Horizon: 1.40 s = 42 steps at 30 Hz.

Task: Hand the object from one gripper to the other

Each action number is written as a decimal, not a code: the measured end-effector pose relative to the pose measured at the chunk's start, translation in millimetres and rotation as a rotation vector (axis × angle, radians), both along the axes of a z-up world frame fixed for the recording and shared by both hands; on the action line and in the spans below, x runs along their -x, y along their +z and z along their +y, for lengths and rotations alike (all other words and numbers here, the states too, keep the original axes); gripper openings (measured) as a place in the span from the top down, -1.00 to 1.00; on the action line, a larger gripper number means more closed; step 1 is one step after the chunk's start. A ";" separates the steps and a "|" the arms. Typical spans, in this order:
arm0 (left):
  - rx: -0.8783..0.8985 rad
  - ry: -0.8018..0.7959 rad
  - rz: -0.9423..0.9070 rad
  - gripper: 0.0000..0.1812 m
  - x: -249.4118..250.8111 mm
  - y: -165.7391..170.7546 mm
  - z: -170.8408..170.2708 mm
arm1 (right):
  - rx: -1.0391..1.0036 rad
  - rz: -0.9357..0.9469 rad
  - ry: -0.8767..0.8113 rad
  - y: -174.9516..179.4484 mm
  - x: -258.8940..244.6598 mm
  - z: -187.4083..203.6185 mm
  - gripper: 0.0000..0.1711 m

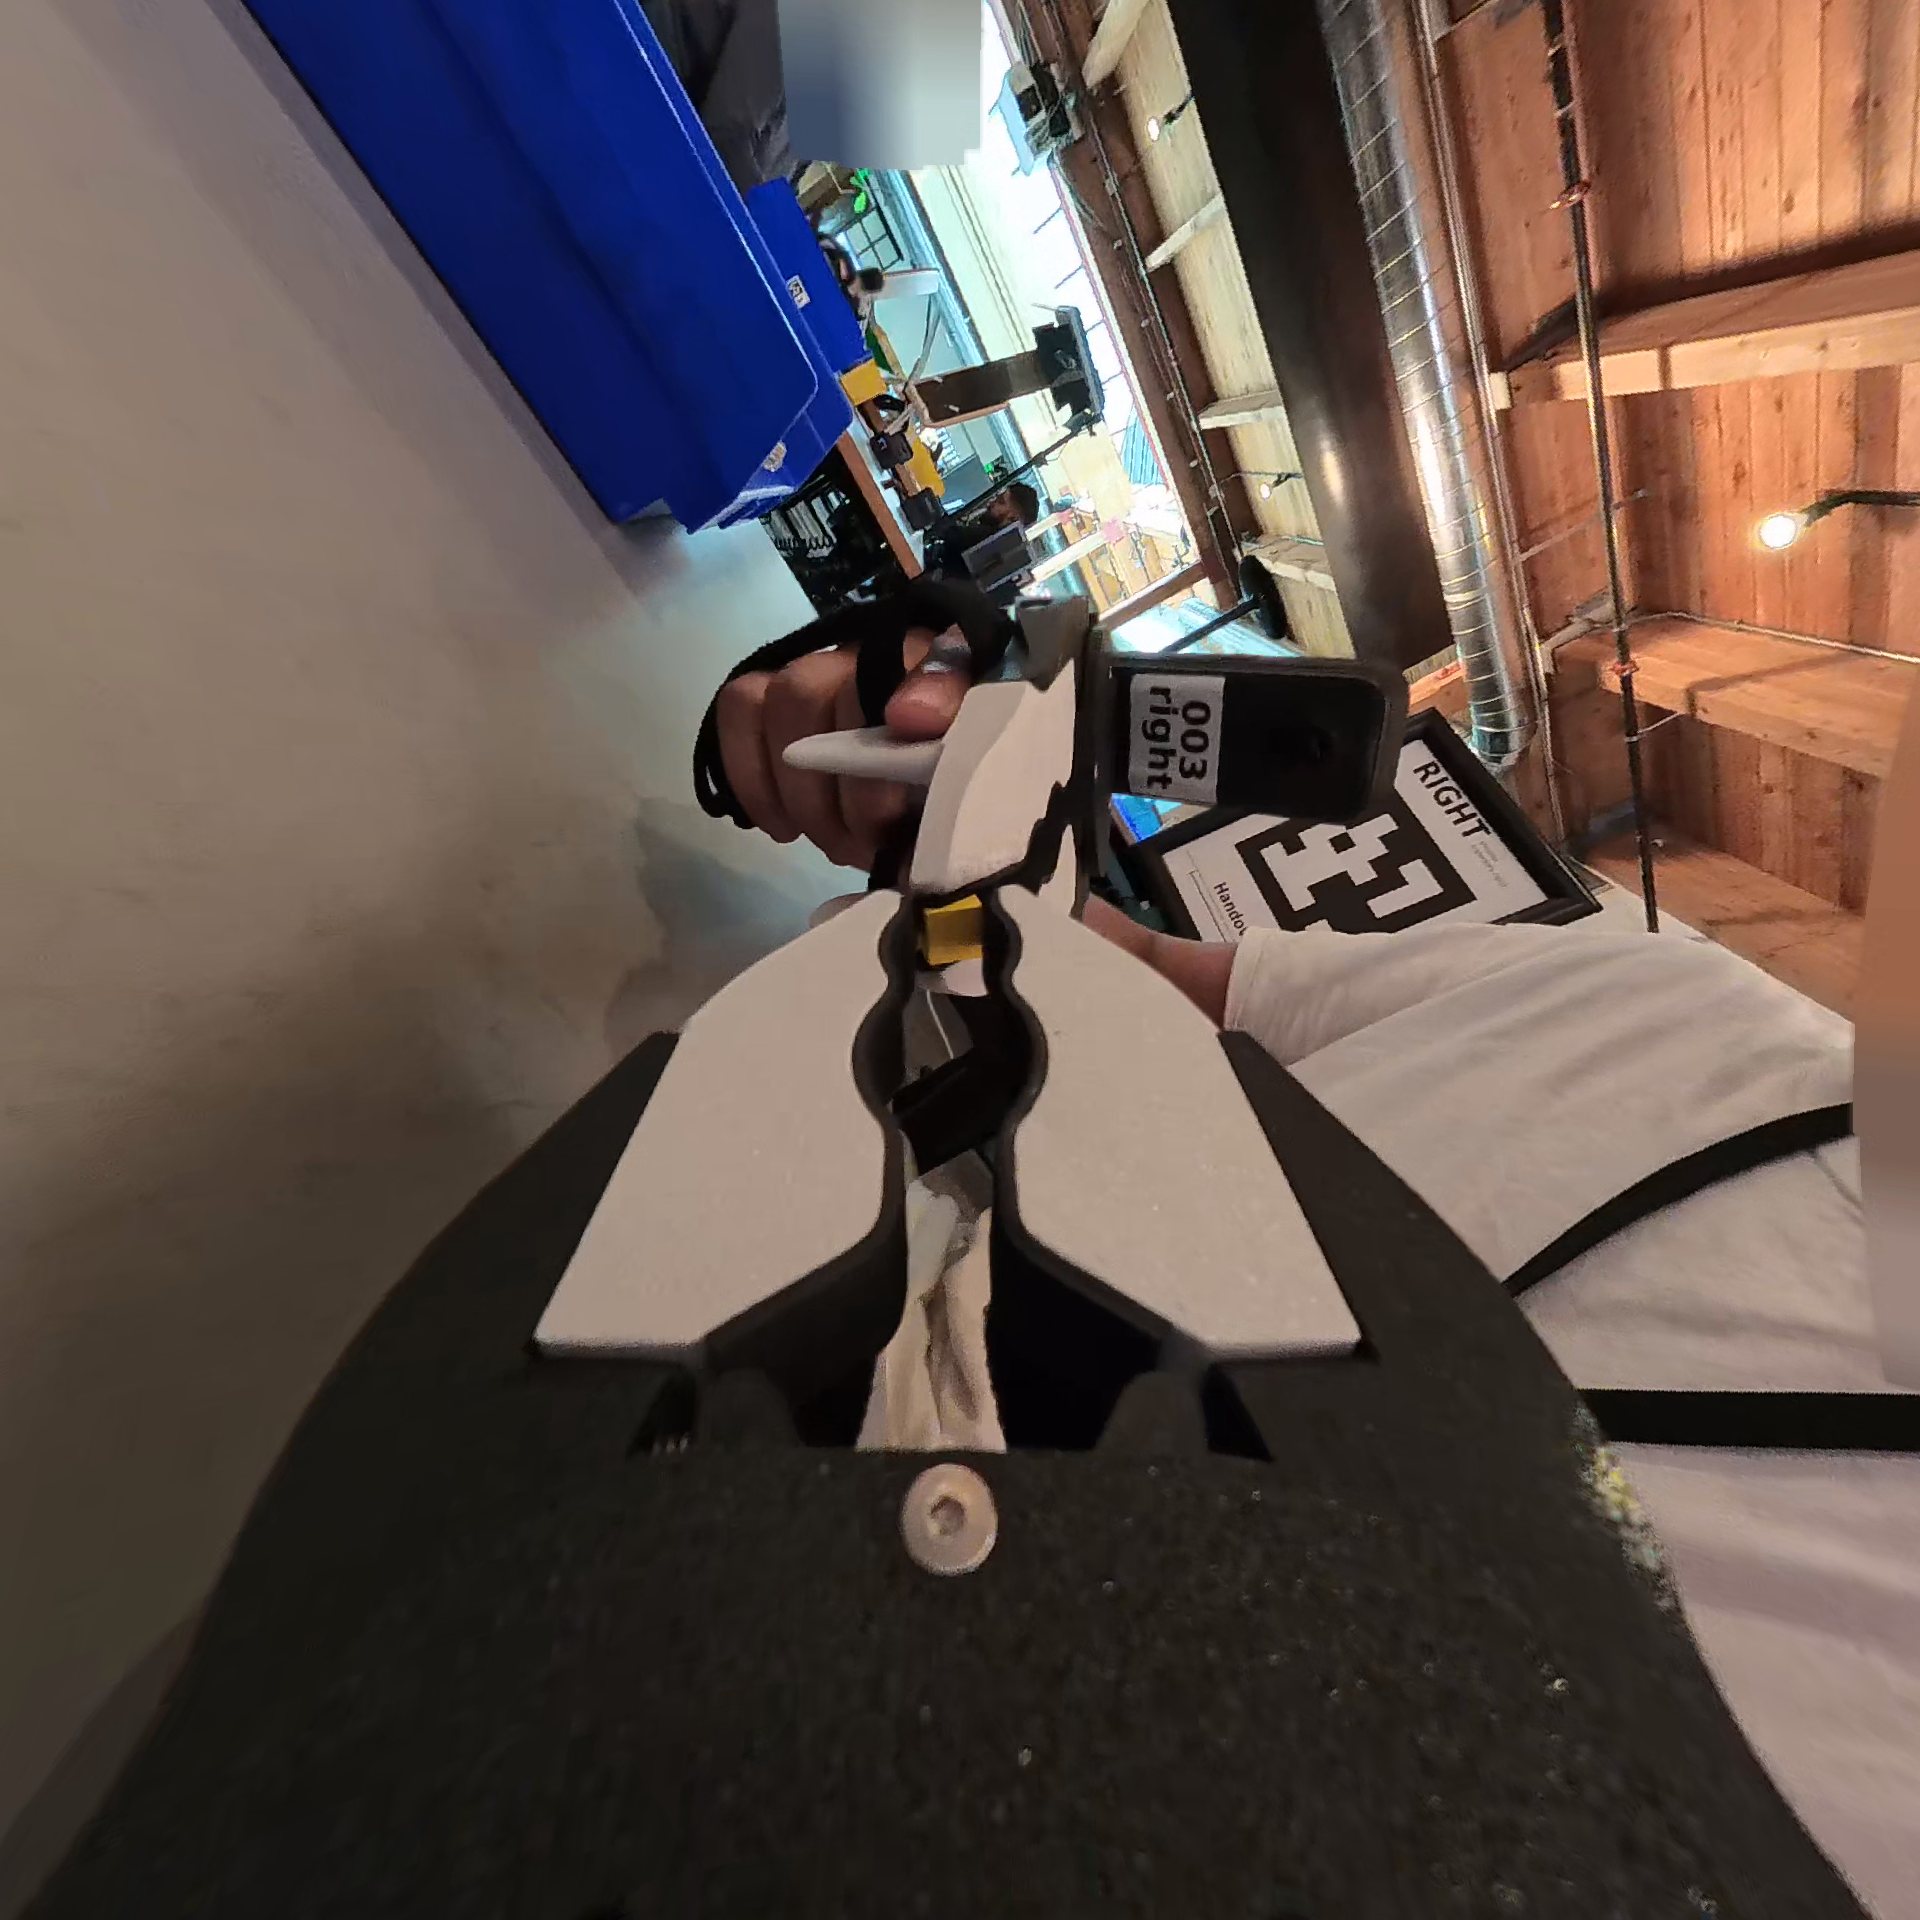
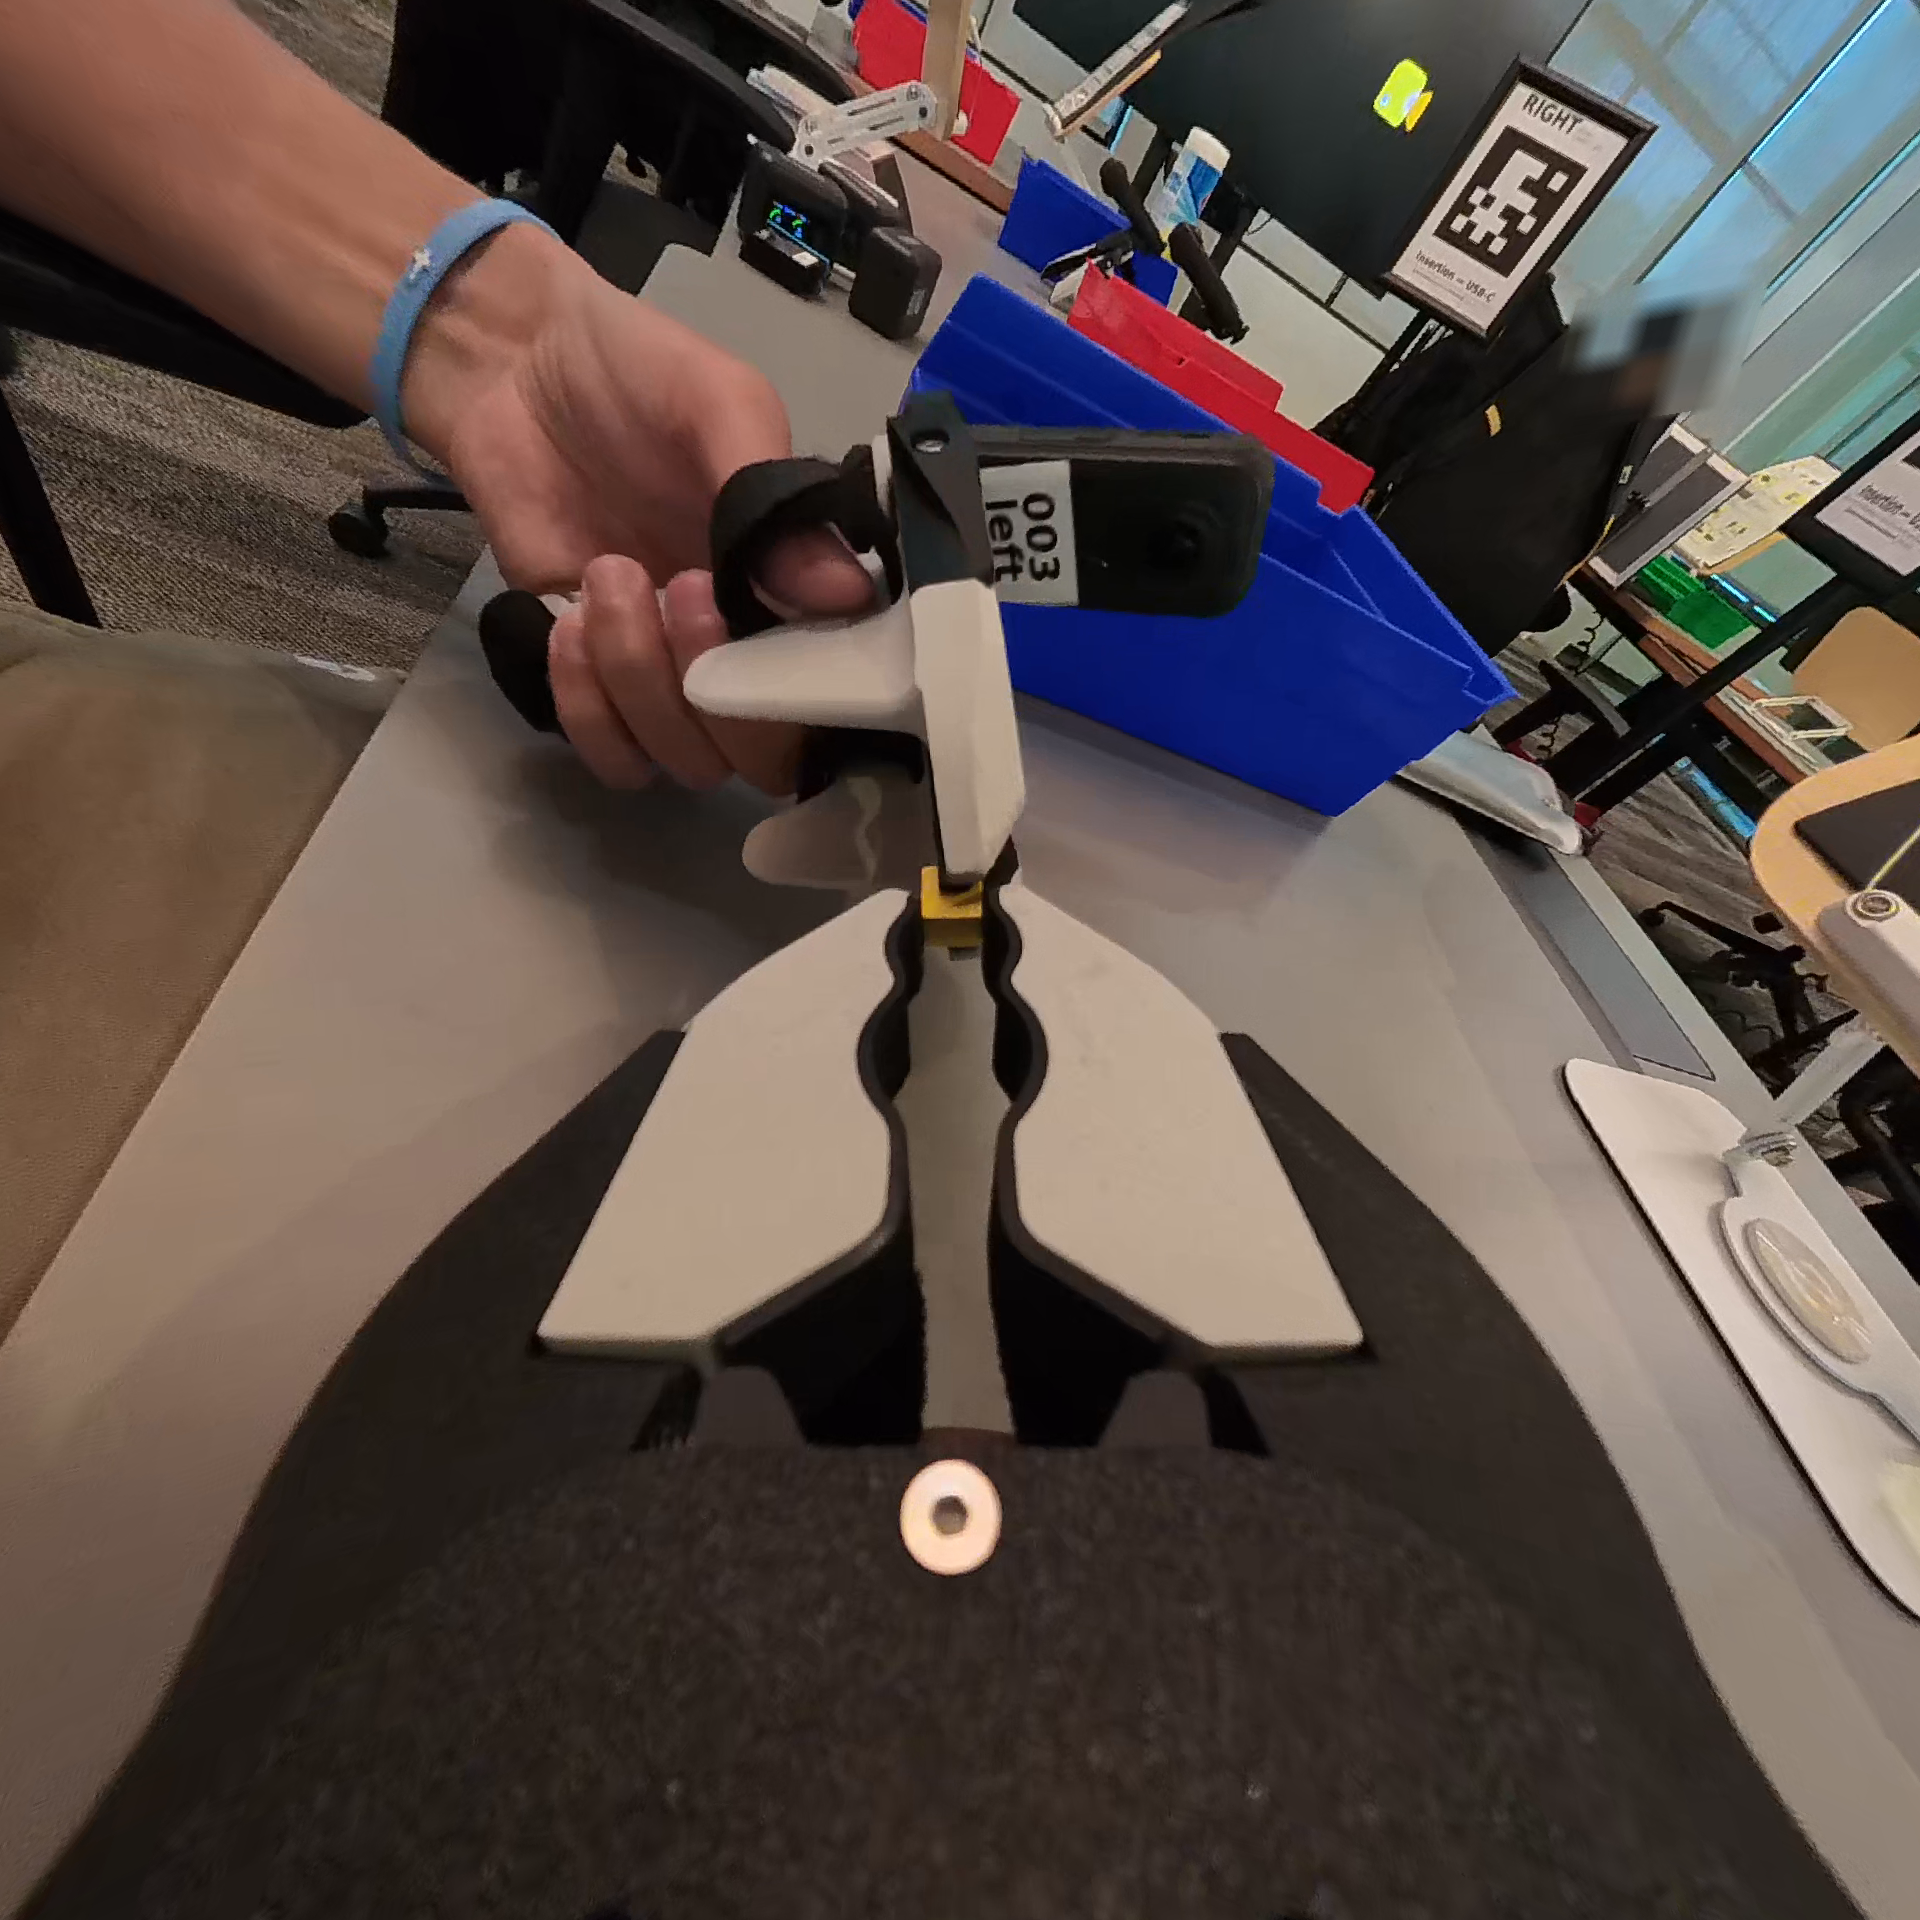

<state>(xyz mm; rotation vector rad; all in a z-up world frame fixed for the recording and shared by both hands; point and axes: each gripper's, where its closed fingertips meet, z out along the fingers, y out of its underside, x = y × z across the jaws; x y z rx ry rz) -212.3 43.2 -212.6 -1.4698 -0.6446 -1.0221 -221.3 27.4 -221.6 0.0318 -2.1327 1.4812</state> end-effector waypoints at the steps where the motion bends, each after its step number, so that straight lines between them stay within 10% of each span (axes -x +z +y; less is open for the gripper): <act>1: 0.010 -0.003 0.010 0.88 -0.2 -1.2 -0.3 | -0.001 -0.008 0.001 -1.1 -0.1 -0.3 0.88; 8: -0.031 0.027 0.149 0.88 9.9 16.3 -12.5 | 0.162 -0.388 0.012 8.6 3.8 6.6 0.55; 18: 0.194 0.162 1.162 0.88 9.8 10.8 -12.7 | 0.550 -1.329 0.226 7.6 -0.2 -2.1 0.50; 28: 0.614 0.169 1.658 0.88 31.5 -23.6 -14.5 | 0.501 -1.209 -0.010 -10.7 18.0 -8.0 0.75; 42: 0.705 0.121 1.751 0.88 29.1 -36.7 -10.5 | 0.411 -1.172 -0.070 -27.2 18.0 -11.0 0.86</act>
